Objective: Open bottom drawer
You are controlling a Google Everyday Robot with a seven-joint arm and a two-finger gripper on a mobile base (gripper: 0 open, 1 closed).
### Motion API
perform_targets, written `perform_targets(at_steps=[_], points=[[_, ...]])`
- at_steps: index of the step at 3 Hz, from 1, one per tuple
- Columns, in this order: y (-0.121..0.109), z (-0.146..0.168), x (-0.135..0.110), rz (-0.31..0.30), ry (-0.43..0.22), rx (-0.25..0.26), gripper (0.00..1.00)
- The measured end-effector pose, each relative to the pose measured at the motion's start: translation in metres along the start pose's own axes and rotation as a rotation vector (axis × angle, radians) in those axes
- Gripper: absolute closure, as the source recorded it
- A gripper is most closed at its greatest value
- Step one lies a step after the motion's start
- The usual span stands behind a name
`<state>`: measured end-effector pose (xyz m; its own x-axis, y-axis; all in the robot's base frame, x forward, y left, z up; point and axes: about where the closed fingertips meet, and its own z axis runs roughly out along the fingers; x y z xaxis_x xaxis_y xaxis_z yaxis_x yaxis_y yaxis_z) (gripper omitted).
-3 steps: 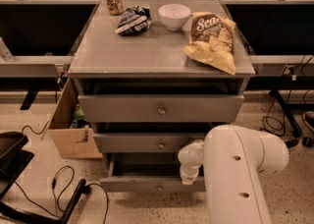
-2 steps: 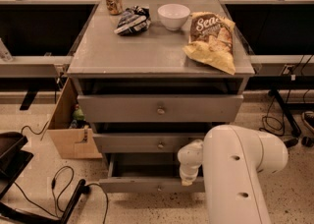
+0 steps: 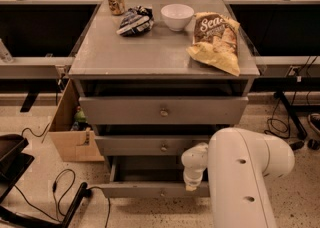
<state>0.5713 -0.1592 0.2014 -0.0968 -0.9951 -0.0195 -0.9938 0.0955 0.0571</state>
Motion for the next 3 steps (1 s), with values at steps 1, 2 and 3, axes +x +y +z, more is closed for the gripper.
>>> perform_targets(at_steps=[1, 2, 3], points=[[0.008, -0.002, -0.002, 0.001, -0.010, -0.025, 1.00], [0.016, -0.003, -0.005, 0.001, -0.019, -0.051, 1.00], [0.028, -0.002, -0.006, 0.002, -0.029, -0.086, 1.00]])
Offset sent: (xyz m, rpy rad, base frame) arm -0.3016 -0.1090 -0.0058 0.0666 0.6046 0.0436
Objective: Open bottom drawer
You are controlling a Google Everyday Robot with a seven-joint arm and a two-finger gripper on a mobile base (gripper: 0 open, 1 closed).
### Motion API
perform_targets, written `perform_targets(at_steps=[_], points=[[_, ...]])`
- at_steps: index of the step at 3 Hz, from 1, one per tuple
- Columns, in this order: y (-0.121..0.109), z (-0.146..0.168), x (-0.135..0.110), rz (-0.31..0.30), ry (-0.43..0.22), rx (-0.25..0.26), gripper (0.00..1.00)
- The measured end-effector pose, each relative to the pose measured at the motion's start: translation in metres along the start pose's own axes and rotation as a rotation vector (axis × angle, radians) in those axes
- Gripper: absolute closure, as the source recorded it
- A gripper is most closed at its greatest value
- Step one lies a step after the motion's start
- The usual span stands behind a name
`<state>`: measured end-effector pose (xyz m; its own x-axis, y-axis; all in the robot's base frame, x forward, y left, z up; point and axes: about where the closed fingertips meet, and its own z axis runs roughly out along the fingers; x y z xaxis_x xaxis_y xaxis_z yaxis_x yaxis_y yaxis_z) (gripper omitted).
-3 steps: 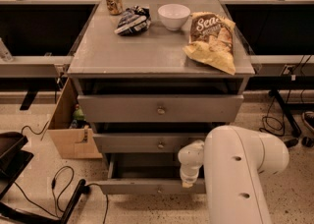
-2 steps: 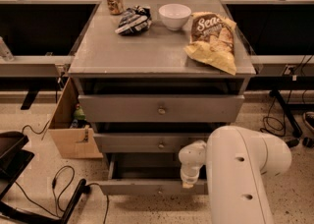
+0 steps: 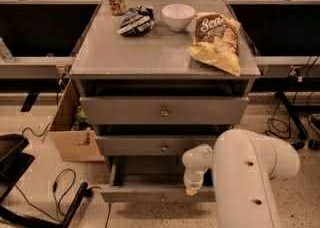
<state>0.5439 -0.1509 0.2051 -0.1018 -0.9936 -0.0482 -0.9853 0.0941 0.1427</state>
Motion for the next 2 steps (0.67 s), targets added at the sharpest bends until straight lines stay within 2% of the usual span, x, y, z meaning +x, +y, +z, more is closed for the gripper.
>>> perform_targets(at_steps=[2], points=[[0.0197, 0.0027, 0.0012, 0.002, -0.014, -0.060, 1.00]])
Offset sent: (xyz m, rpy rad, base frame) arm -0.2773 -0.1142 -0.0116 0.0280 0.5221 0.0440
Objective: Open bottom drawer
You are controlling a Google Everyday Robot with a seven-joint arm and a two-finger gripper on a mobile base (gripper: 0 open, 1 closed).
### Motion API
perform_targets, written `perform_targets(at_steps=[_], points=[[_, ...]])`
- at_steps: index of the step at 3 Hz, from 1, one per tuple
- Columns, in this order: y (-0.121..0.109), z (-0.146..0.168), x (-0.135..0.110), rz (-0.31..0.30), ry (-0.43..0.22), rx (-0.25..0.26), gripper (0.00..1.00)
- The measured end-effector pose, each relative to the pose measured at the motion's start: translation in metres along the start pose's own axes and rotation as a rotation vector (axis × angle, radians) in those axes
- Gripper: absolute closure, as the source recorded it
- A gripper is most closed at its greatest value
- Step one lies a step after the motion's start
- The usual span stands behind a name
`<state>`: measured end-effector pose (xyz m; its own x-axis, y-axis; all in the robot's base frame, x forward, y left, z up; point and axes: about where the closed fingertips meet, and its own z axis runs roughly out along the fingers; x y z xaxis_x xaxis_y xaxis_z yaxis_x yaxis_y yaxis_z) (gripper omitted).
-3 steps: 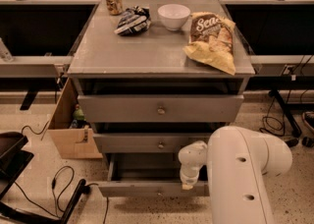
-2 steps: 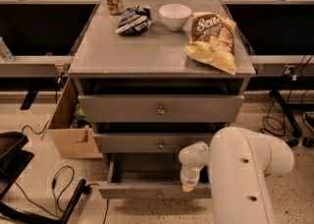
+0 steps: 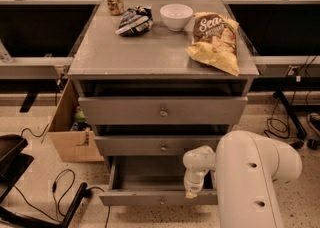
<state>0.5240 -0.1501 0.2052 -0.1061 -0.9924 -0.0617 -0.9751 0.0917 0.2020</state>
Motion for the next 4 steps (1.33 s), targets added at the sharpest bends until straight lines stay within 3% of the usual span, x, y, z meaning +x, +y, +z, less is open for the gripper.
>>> perform_targets(at_steps=[3, 4], points=[[0.0048, 0.0007, -0.0014, 0.000, -0.008, -0.034, 1.00], [0.0025, 0.0003, -0.0020, 0.000, -0.008, -0.034, 0.82]])
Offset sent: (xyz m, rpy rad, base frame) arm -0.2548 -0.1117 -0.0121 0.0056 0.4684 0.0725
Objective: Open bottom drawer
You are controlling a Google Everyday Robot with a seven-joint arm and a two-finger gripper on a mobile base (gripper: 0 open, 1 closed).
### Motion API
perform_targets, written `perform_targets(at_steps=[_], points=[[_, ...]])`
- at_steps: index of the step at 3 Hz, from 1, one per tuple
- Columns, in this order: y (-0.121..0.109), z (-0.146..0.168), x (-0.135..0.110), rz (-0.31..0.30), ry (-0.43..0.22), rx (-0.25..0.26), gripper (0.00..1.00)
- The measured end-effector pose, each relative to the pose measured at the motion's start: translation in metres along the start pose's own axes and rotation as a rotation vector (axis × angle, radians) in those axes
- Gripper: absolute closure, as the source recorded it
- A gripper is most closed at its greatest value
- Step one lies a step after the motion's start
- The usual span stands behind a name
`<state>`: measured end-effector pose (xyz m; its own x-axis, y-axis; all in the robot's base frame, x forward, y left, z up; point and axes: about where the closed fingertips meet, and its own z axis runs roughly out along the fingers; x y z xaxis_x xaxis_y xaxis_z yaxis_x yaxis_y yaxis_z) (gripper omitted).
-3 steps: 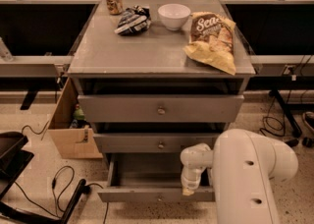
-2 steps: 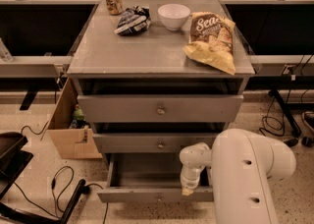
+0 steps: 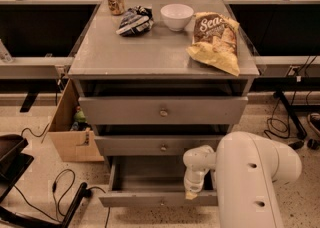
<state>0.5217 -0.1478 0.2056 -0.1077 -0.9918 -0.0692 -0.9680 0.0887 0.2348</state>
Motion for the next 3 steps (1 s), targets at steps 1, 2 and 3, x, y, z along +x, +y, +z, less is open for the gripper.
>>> perform_targets(at_steps=[1, 2, 3], points=[[-0.0003, 0.0000, -0.0003, 0.000, 0.000, 0.000, 0.59], [-0.0003, 0.0000, -0.0003, 0.000, 0.000, 0.000, 0.36], [-0.0003, 0.0000, -0.0003, 0.000, 0.000, 0.000, 0.13]])
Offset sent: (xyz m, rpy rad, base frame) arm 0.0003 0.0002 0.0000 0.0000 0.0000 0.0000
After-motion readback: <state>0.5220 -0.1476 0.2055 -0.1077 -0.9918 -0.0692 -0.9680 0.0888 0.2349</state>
